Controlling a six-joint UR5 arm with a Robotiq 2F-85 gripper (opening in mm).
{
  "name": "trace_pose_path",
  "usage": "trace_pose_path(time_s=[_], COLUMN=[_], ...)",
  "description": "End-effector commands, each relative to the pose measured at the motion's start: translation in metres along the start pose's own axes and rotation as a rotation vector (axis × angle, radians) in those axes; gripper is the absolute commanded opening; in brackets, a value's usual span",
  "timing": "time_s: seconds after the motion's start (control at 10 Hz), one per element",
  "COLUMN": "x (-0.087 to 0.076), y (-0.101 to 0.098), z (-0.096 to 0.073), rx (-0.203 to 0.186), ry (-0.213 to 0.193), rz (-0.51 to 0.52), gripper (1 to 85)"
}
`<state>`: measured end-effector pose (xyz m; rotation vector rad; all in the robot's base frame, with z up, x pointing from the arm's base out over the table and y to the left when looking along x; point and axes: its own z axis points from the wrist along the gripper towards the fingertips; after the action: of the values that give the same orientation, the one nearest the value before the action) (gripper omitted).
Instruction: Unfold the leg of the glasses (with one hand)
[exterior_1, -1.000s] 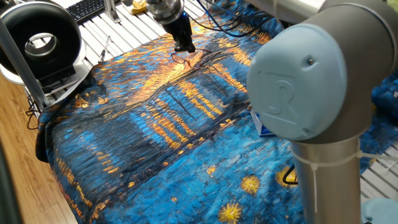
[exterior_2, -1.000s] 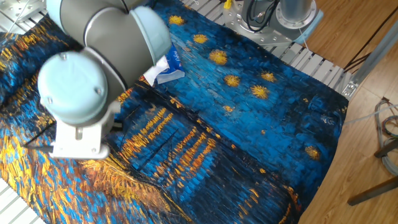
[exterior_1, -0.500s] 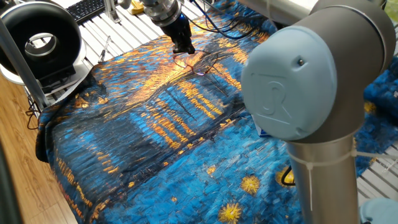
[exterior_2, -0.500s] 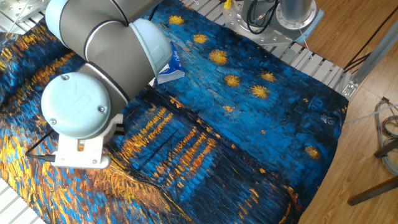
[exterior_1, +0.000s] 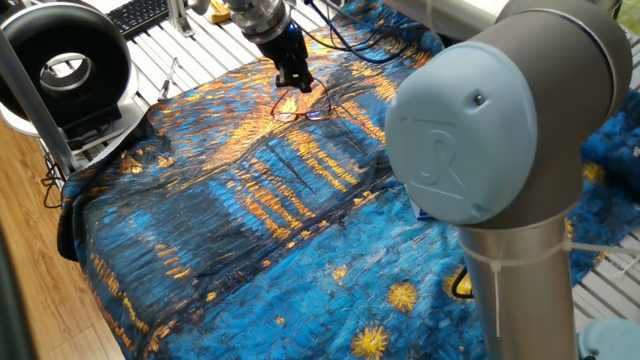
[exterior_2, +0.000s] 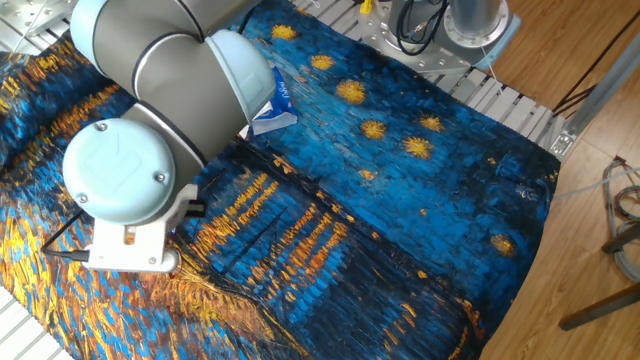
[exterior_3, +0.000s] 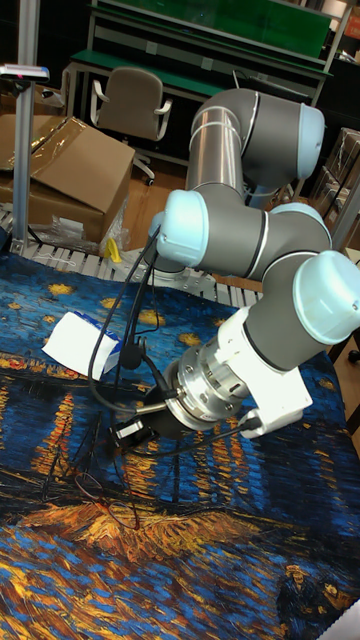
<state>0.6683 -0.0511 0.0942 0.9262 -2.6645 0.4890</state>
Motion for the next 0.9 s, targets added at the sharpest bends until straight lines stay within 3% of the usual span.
trace_pose_path(time_s=[0.0,0.4,0.8], x=[0.009,0.018,0.025], y=[-0.003,-0.008,-0.009], z=[-0.010,-0.020,-0.026], rx=[-0.023,-0.041,-0.032], ry=[0.001,-0.010,-0.012], rz=[-0.011,-0.014,-0.010], gripper=[28.3,28.0,25.0])
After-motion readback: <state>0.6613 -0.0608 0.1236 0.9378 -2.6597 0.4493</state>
